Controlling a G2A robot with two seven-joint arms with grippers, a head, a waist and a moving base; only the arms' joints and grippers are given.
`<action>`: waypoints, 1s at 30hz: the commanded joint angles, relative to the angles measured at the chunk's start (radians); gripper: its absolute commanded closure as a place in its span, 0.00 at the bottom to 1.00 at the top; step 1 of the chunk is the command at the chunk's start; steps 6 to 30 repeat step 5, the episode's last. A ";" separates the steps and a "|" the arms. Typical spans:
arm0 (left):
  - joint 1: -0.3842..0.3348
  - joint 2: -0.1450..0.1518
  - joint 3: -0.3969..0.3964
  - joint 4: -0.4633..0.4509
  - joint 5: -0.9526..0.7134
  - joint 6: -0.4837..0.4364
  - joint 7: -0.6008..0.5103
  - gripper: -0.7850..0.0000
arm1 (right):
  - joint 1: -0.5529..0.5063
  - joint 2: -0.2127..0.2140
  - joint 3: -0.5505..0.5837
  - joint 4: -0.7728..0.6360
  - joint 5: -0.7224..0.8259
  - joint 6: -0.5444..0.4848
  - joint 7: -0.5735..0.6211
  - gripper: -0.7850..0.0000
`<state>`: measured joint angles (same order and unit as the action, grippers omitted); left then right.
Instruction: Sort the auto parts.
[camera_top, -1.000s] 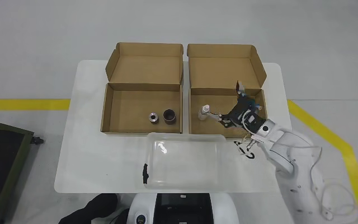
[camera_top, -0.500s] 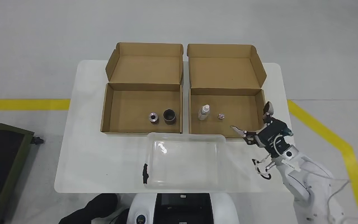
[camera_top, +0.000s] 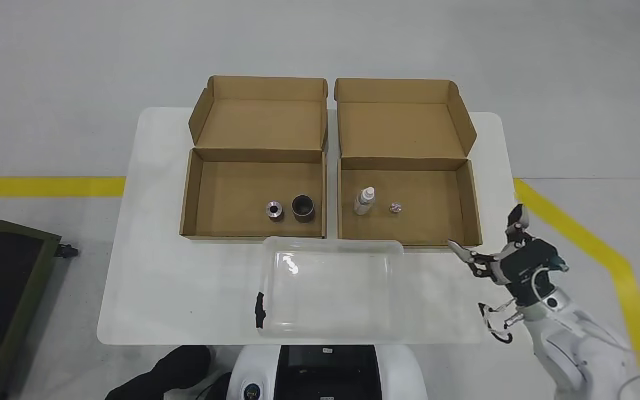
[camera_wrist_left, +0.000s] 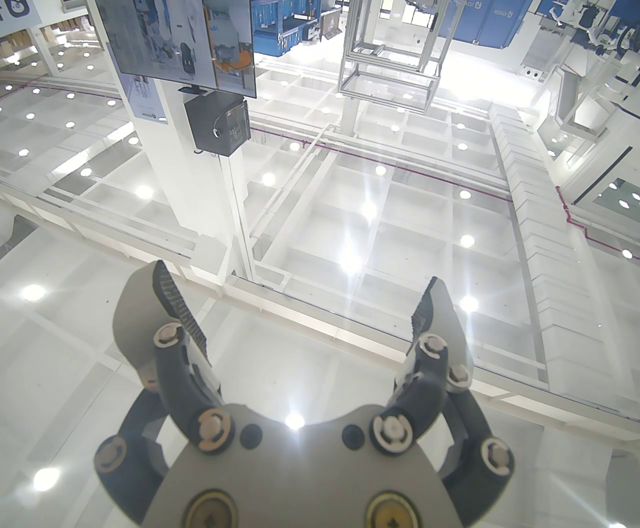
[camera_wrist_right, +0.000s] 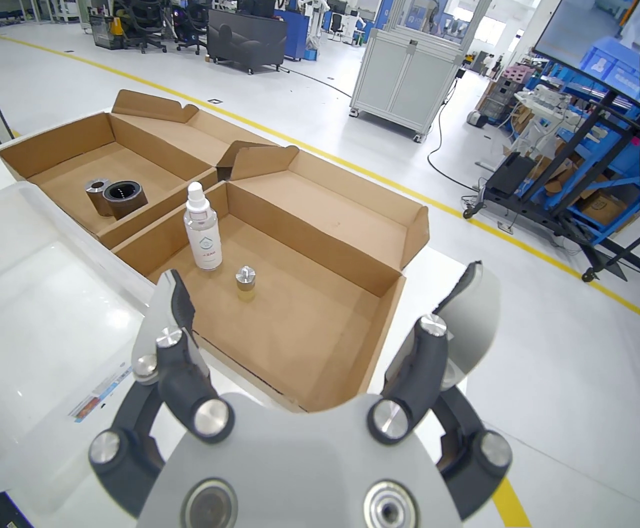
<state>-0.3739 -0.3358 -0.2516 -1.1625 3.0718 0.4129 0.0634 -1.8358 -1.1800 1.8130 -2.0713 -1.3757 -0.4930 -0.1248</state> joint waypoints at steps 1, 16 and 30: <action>0.000 0.000 0.000 0.000 0.000 0.000 0.000 0.00 | -0.011 0.000 0.006 -0.002 0.001 0.009 -0.010 0.00; 0.000 0.000 0.000 0.000 0.000 0.000 0.000 0.00 | -0.014 0.000 0.008 -0.002 0.001 0.012 -0.014 0.00; 0.000 0.000 0.000 0.000 0.000 0.000 0.000 0.00 | -0.014 0.000 0.008 -0.002 0.001 0.012 -0.014 0.00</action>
